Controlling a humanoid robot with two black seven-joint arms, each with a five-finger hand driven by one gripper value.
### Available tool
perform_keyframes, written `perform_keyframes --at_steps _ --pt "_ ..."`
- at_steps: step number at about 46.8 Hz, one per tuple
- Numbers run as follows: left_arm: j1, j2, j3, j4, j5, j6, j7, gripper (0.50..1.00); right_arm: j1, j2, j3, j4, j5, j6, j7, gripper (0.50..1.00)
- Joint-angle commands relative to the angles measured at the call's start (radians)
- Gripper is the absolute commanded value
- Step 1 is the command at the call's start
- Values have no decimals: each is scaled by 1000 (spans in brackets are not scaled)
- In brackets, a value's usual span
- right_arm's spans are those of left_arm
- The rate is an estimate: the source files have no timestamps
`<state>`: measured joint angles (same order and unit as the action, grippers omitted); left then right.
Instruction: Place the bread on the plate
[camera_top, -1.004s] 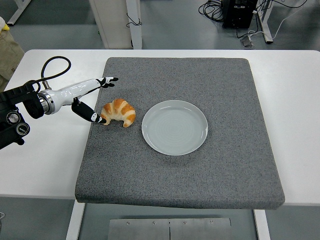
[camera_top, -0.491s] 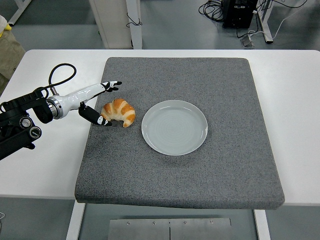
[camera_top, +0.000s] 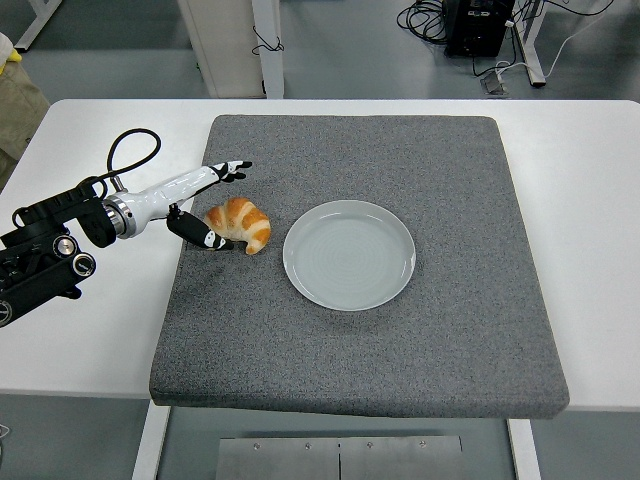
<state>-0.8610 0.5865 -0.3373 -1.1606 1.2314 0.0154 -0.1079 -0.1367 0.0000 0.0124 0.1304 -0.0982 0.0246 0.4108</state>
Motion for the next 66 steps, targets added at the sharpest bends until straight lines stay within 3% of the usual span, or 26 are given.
perform_keyframes --at_steps 1,59,66 --pt "0 -7 0 2 -1 8 -4 968 -1 0 0 0 0 0 0 1000" --pt "20 -71 0 93 0 58 -32 968 0 0 0 0 0 0 -1 1000" --pt "20 -77 0 104 2 58 -32 948 0 0 0 0 0 0 0 1000"
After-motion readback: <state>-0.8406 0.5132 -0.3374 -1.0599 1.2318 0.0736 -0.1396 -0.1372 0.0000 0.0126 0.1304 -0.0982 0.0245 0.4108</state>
